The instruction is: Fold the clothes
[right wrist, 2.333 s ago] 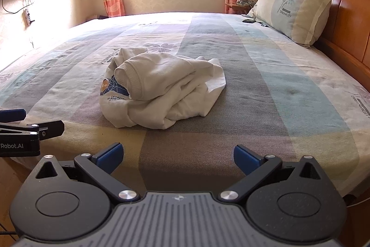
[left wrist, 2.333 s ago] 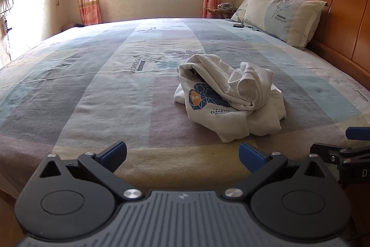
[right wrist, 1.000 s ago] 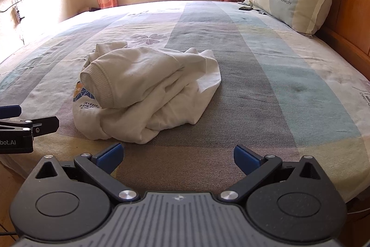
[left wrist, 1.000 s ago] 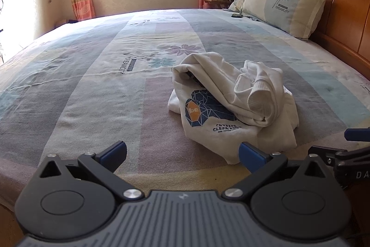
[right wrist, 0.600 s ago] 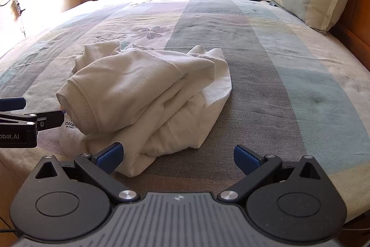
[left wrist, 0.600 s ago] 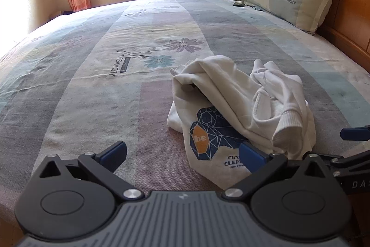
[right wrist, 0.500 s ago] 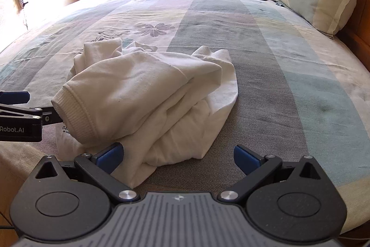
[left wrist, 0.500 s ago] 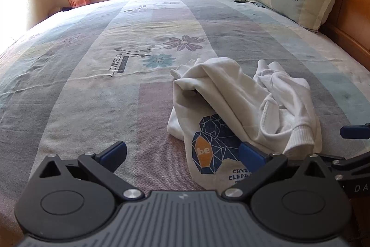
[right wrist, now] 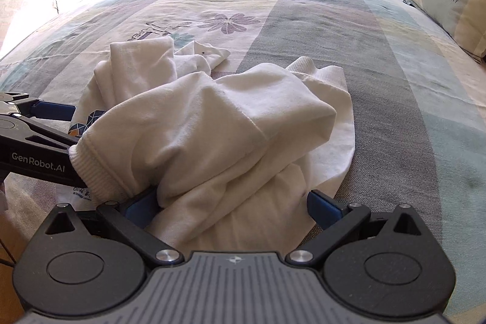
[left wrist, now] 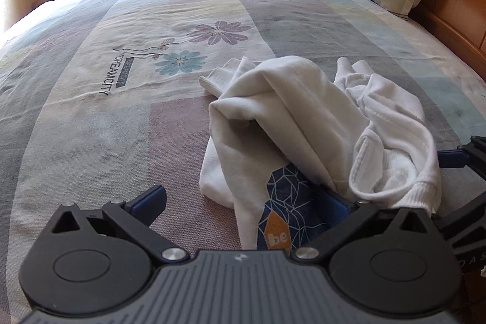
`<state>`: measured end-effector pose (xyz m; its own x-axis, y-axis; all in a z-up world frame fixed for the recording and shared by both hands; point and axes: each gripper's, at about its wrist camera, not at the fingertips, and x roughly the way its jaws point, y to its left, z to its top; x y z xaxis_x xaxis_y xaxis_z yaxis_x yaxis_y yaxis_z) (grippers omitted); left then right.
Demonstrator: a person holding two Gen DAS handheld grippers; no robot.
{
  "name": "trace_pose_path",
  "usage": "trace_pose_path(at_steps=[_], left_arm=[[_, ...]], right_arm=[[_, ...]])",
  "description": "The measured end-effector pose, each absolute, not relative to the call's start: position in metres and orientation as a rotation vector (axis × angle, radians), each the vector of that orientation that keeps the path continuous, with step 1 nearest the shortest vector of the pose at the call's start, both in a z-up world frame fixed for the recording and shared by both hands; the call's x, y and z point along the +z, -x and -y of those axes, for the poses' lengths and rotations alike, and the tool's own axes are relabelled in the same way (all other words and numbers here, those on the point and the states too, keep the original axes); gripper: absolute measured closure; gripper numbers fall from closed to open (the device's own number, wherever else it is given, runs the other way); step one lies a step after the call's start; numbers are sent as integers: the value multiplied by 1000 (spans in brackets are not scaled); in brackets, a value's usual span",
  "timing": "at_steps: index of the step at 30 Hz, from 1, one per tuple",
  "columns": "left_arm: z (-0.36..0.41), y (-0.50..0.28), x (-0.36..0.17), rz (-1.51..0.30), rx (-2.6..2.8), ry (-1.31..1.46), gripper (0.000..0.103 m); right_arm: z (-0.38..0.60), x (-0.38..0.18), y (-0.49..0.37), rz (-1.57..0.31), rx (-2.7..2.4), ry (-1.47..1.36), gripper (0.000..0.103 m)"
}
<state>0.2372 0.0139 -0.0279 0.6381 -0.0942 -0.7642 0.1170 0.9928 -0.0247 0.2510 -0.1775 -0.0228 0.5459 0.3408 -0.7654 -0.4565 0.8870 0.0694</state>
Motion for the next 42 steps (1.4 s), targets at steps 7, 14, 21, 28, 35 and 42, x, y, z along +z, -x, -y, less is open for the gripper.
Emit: trace_pose_path(at_steps=[7, 14, 21, 28, 35, 42], left_arm=[[-26, -248, -26, -916, -213, -16, 0], [-35, -257, -6, -890, -278, -123, 1], [-60, -302, 8, -811, -302, -129, 1], [-63, -339, 13, -773, -306, -115, 1], [-55, -326, 0, -858, -384, -137, 1], [-49, -310, 12, -878, -307, -153, 1]], right_arm=[[168, -21, -243, -843, 471, 256, 0], [151, -4, -254, -892, 445, 346, 0], [126, 24, -263, -841, 407, 442, 0], [126, 45, -288, -793, 259, 338, 0], [132, 41, -280, -820, 253, 314, 0], [167, 47, -264, -819, 388, 297, 0]])
